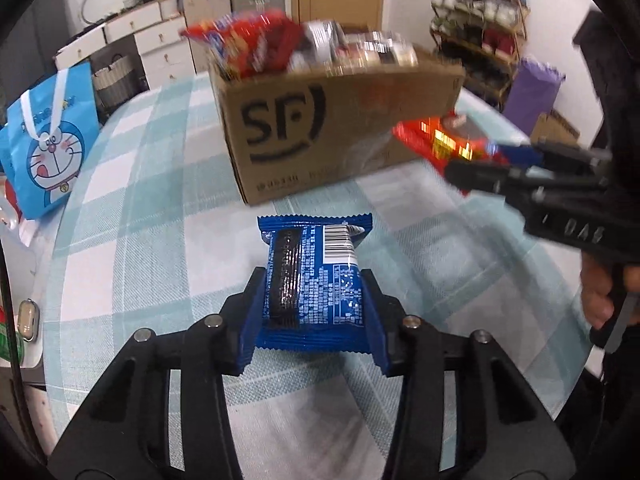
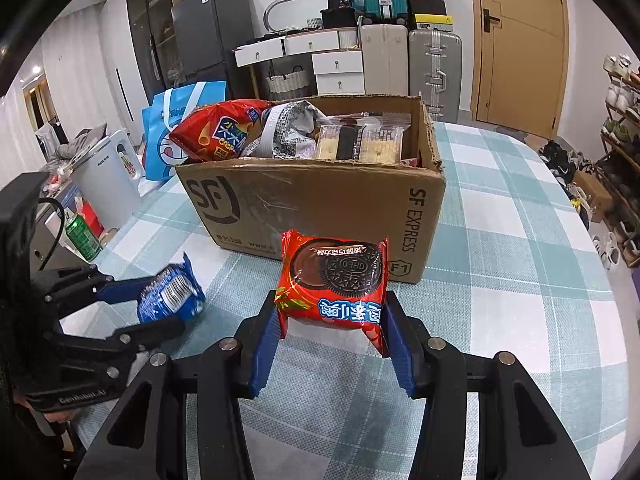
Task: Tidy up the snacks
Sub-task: 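Lift both packets and carry them over the cardboard box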
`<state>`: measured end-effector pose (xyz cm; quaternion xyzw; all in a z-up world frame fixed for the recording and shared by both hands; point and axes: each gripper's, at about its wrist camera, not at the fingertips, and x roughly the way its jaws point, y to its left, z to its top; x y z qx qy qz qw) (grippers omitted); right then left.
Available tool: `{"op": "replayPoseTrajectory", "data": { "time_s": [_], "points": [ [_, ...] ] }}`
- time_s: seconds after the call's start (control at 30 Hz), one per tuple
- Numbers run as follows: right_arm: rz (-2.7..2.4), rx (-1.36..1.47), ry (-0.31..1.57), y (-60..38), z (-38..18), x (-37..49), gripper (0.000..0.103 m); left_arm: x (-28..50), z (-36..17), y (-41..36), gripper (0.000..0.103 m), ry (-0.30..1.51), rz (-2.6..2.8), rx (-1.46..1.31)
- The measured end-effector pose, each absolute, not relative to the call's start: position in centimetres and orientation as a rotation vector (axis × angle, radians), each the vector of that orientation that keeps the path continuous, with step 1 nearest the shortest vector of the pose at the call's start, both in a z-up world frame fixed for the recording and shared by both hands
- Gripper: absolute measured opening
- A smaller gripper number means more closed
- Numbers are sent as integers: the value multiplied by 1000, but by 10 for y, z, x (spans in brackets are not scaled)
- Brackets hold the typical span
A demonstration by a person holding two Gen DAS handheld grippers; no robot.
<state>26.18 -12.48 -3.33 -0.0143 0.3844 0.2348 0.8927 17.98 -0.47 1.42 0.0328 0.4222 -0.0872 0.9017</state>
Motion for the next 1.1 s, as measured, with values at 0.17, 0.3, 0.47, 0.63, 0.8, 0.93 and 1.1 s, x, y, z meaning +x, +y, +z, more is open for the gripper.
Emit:
{"op": "replayPoseTrajectory", "data": {
  "time_s": [0.17, 0.3, 0.47, 0.63, 0.8, 0.93, 1.1],
  "points": [
    [490, -22, 779, -125, -30, 259, 50, 174, 33, 5, 42, 791, -167, 19],
    [492, -16, 766, -127, -27, 256, 50, 171, 44, 15, 42, 755, -146, -12],
    [492, -6, 753, -129, -24, 255, 50, 165, 55, 21, 42, 707, -129, -40],
    [488, 5, 728, -132, -18, 251, 50, 156, 67, 24, 42, 666, -116, -57],
    [483, 14, 709, -134, -12, 248, 50, 151, 76, 22, 42, 644, -107, -60],
    [481, 17, 693, -135, -6, 249, 50, 151, 80, 19, 42, 634, -101, -58],
    [478, 37, 682, -140, -1, 252, 50, 153, 82, 17, 42, 634, -92, -54]
  ]
}}
